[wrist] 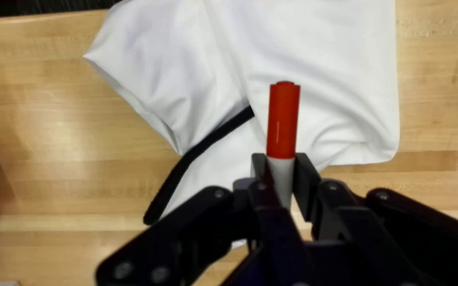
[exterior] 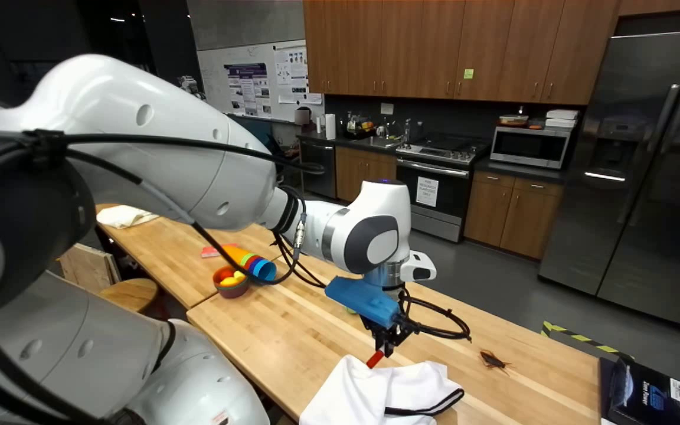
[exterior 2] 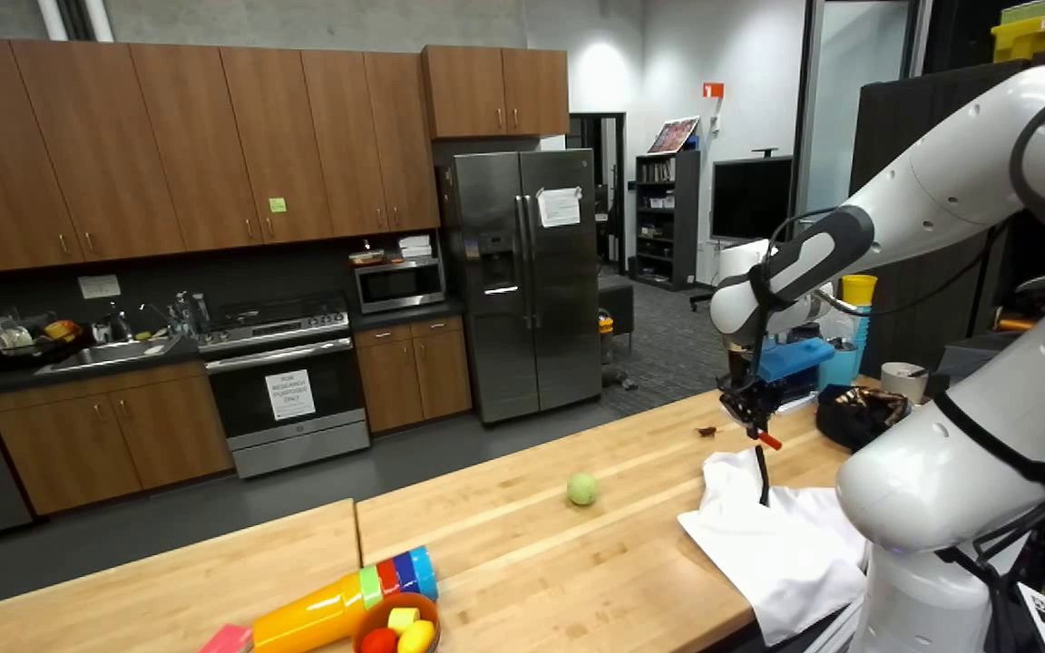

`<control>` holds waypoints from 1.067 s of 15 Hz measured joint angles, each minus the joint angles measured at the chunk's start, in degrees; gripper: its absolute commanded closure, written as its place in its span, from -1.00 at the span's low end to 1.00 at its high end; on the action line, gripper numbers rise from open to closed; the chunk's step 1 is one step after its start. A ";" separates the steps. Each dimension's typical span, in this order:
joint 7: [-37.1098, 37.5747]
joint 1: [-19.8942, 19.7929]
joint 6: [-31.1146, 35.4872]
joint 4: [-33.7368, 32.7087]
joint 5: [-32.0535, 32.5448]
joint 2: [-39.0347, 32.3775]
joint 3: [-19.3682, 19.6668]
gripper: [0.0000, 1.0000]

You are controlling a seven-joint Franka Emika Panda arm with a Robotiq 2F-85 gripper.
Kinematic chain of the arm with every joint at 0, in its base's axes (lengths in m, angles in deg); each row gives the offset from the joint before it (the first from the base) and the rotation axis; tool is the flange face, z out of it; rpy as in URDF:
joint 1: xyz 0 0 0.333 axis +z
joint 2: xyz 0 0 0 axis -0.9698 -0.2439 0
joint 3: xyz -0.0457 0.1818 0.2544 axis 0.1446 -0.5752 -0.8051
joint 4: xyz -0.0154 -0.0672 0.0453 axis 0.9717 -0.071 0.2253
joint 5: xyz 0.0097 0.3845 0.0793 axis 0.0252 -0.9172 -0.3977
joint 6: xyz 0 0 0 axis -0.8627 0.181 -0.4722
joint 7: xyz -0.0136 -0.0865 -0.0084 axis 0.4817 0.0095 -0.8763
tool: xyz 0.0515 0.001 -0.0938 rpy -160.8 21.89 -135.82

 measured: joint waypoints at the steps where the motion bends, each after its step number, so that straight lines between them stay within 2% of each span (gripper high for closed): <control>1: -1.65 -0.27 -0.85 0.08 -0.21 -0.17 1.08 0.90; 6: -10.21 -0.16 -2.57 0.91 -1.84 -2.67 4.16 0.90; 16: -16.40 1.14 9.55 0.95 -2.56 -13.80 4.48 0.90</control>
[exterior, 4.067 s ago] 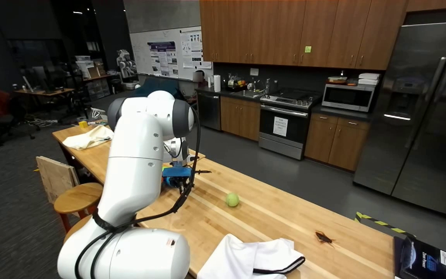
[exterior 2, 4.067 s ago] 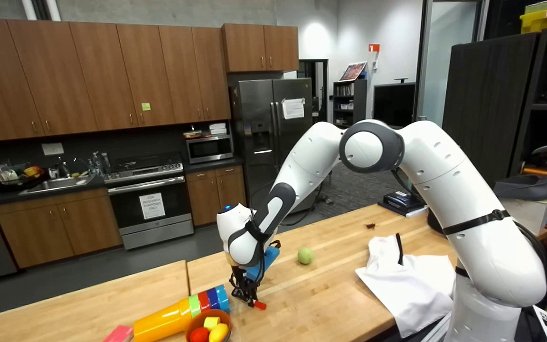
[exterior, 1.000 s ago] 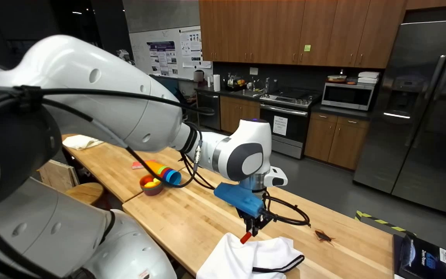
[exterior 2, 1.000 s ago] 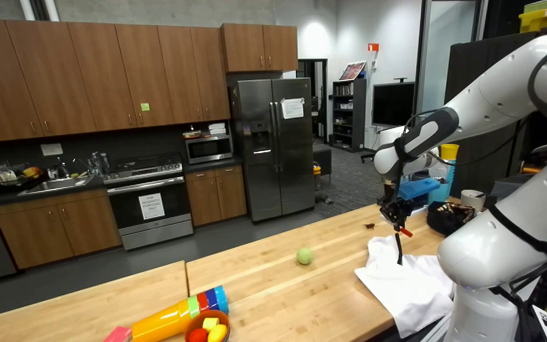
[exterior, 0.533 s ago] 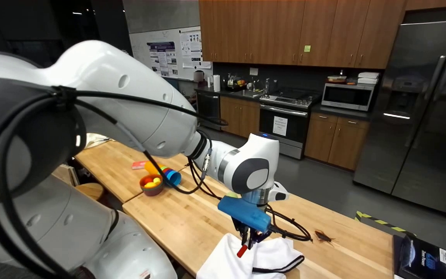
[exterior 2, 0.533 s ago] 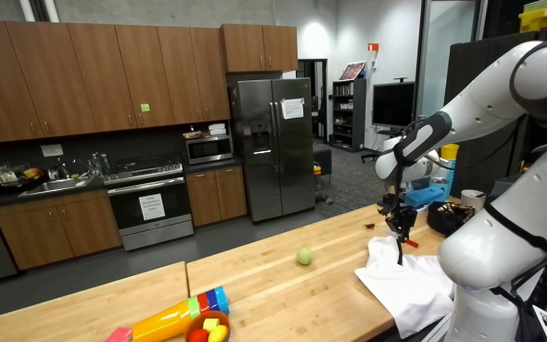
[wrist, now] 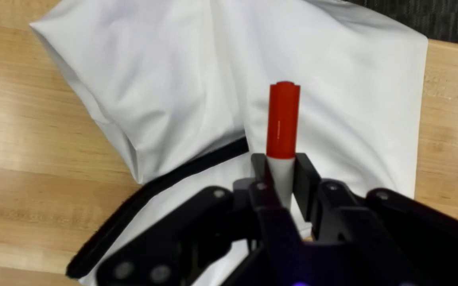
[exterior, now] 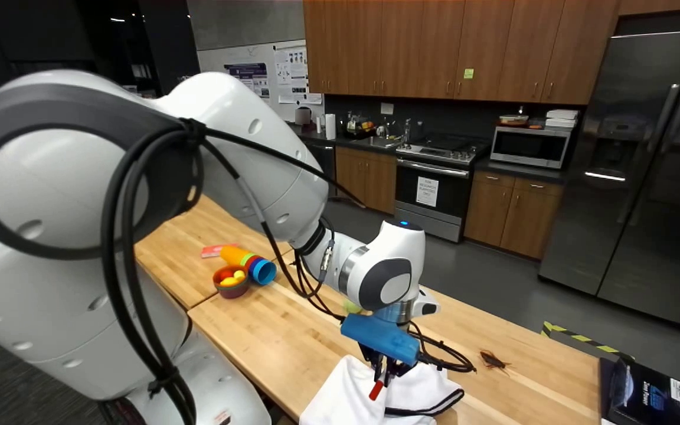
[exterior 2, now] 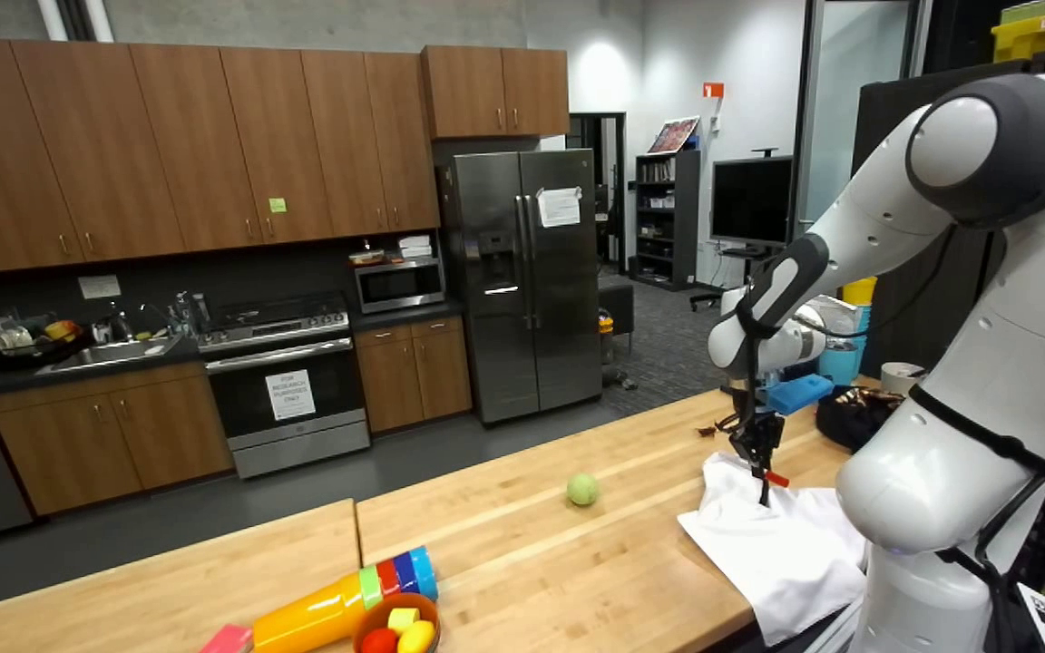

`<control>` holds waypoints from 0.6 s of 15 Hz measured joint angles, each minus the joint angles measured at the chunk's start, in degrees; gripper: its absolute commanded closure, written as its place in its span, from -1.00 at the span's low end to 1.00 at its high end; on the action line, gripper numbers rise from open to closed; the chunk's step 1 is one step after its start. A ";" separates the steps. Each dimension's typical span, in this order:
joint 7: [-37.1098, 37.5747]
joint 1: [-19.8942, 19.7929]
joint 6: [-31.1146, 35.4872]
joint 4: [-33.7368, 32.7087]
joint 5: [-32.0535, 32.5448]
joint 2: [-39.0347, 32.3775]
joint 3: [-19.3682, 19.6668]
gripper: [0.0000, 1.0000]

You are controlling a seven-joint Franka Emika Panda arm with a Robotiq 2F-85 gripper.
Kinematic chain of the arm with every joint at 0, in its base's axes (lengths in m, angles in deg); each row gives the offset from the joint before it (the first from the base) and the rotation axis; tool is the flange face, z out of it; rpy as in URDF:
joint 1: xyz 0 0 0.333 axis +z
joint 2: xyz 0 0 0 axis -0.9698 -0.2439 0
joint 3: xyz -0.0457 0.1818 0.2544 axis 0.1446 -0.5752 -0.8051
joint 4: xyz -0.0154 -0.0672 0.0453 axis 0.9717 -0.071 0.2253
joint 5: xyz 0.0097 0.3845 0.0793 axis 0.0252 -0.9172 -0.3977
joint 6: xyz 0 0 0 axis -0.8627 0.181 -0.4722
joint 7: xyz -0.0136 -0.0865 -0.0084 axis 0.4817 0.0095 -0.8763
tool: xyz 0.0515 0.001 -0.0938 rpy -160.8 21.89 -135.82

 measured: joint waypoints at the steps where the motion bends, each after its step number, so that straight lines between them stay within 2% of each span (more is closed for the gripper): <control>1: -0.25 0.00 1.15 0.00 0.00 -1.03 0.00 0.90; 7: -0.72 -0.42 8.32 -0.08 0.61 -6.79 0.06 0.90; 9: -0.72 -0.51 9.63 -0.10 1.03 -8.76 0.05 0.09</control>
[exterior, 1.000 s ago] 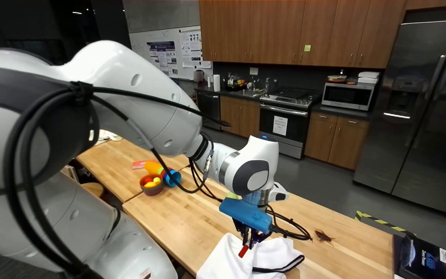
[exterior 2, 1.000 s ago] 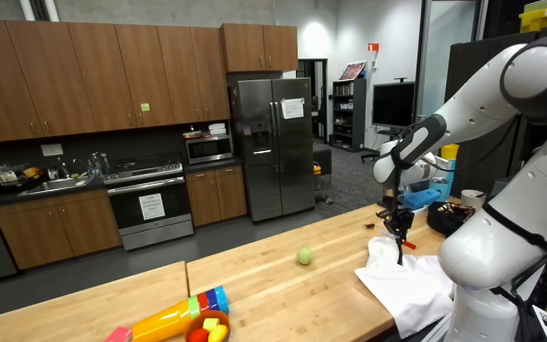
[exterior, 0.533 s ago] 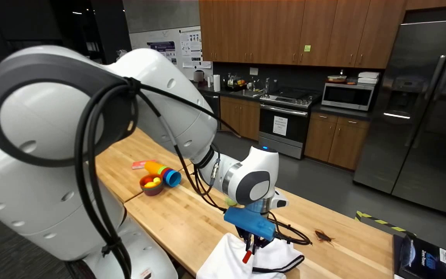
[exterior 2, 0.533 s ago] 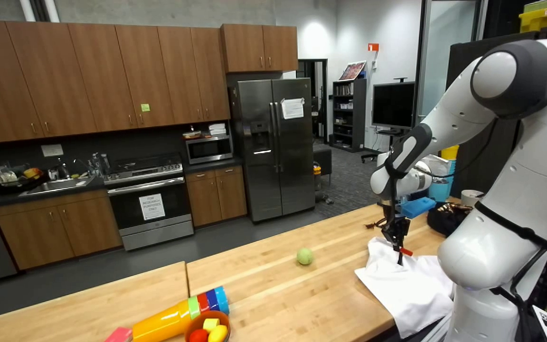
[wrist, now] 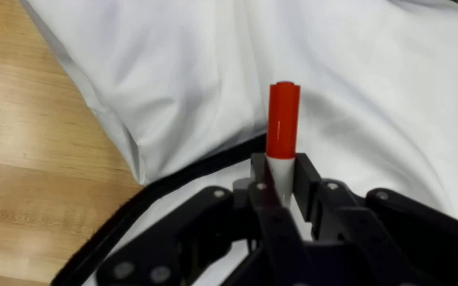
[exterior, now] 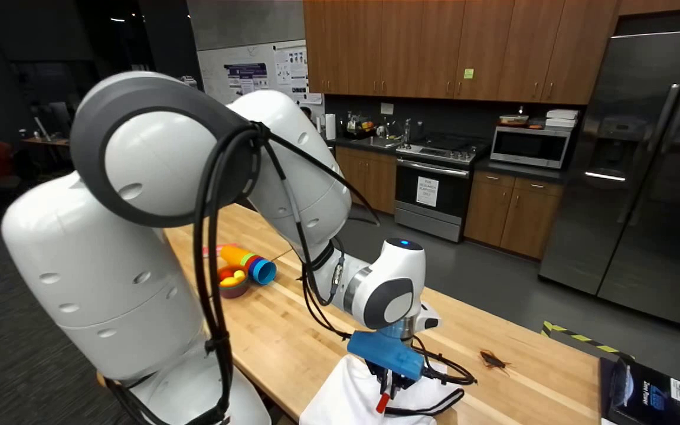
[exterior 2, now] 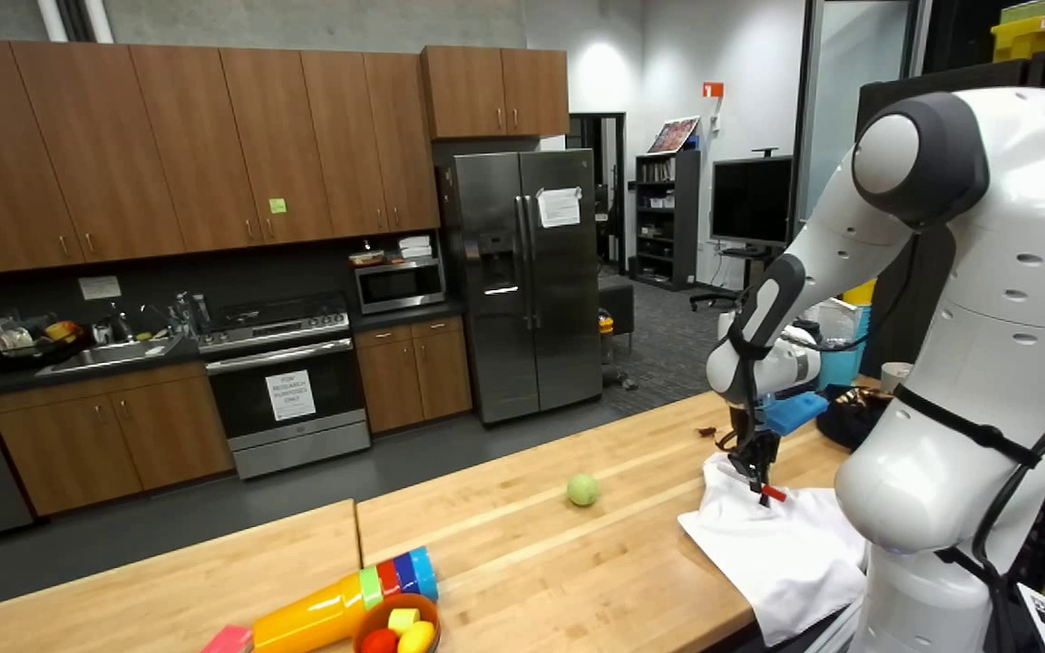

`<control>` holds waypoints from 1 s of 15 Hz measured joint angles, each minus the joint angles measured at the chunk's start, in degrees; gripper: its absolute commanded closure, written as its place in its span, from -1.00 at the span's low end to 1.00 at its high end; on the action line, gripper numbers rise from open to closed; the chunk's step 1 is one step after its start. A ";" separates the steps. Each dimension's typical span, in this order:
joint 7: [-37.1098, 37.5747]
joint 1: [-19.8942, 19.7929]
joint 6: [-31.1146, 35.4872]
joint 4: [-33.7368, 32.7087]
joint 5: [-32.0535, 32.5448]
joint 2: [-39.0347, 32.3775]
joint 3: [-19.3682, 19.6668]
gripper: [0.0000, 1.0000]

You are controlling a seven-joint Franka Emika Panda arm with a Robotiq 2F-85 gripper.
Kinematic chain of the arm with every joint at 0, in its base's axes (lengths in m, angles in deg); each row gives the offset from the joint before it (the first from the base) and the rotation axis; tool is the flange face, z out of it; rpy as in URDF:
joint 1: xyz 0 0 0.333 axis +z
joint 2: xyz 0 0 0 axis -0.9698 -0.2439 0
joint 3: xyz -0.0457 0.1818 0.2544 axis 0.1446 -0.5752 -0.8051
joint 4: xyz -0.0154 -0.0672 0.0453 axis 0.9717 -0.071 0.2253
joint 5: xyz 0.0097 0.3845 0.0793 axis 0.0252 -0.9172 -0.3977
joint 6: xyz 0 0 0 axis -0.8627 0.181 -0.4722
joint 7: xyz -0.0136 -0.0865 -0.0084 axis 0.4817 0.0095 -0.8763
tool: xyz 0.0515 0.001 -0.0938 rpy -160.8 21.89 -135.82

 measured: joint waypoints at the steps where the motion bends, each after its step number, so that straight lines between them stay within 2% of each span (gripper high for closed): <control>1: -0.18 -0.01 0.12 -0.02 0.03 -0.97 0.00 0.50; 4: -0.22 0.00 -0.25 -0.02 0.02 -2.74 -0.04 0.13; 6: -0.23 0.00 -0.25 -0.06 0.02 -3.01 -0.06 0.09; 7: -0.23 0.00 -0.25 -0.07 0.02 -3.03 -0.06 -0.41; 8: -0.23 0.00 -0.25 -0.08 0.02 -3.03 -0.06 -0.42; 13: 0.07 0.24 0.62 -0.96 2.11 -2.83 -1.46 -0.96; 15: 0.66 0.49 1.36 -1.37 4.62 -2.48 -2.68 -1.00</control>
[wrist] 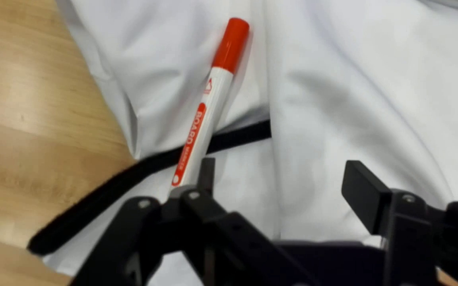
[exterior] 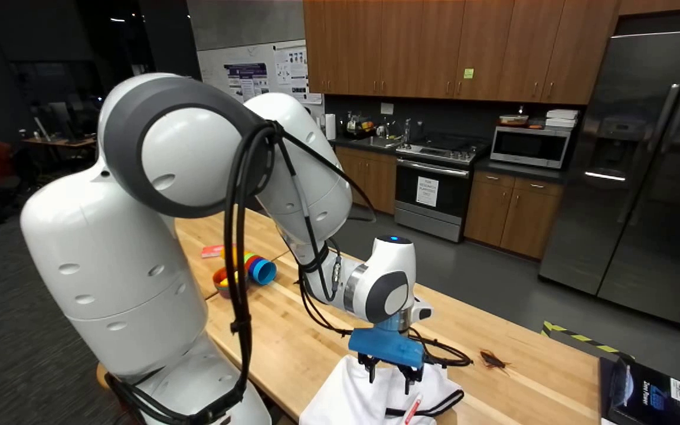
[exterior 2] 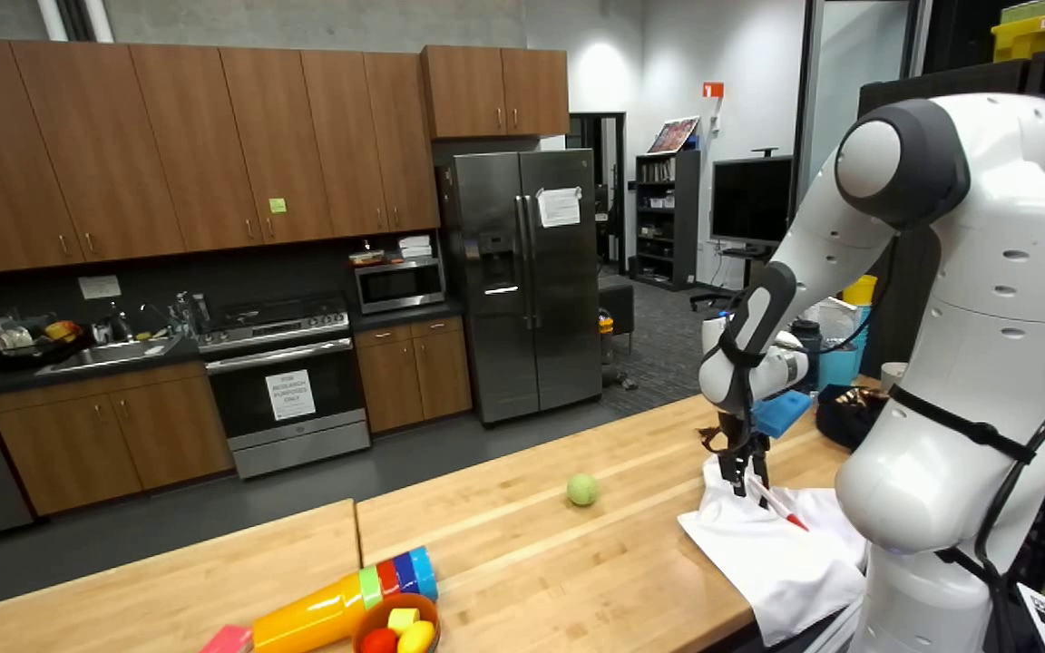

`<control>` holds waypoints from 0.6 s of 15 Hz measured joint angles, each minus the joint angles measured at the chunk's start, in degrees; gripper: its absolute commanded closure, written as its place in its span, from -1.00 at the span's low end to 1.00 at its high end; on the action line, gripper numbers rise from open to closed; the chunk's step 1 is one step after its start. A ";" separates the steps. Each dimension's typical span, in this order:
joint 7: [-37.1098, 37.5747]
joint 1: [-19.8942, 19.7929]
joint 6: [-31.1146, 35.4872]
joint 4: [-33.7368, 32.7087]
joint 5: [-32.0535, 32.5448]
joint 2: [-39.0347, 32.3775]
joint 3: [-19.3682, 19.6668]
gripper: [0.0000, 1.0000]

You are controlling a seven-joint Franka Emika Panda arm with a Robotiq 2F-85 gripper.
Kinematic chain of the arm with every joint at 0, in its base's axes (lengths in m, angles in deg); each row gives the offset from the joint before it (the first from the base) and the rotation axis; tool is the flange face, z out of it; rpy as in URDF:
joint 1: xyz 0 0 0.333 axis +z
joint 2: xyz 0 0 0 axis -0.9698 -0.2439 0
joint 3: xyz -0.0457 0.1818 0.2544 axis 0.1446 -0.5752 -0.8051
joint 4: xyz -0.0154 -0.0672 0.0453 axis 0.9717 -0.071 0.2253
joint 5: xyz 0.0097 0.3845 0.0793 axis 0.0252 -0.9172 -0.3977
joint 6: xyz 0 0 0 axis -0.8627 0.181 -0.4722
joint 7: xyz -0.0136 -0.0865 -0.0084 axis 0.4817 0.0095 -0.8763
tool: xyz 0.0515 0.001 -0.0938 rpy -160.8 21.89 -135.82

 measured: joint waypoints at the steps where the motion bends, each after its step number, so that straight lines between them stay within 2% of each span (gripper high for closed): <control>1: 0.04 0.14 0.55 -0.18 1.21 0.18 -0.58 -1.00; 9: 0.53 2.36 4.30 -2.49 4.41 0.52 -3.89 -1.00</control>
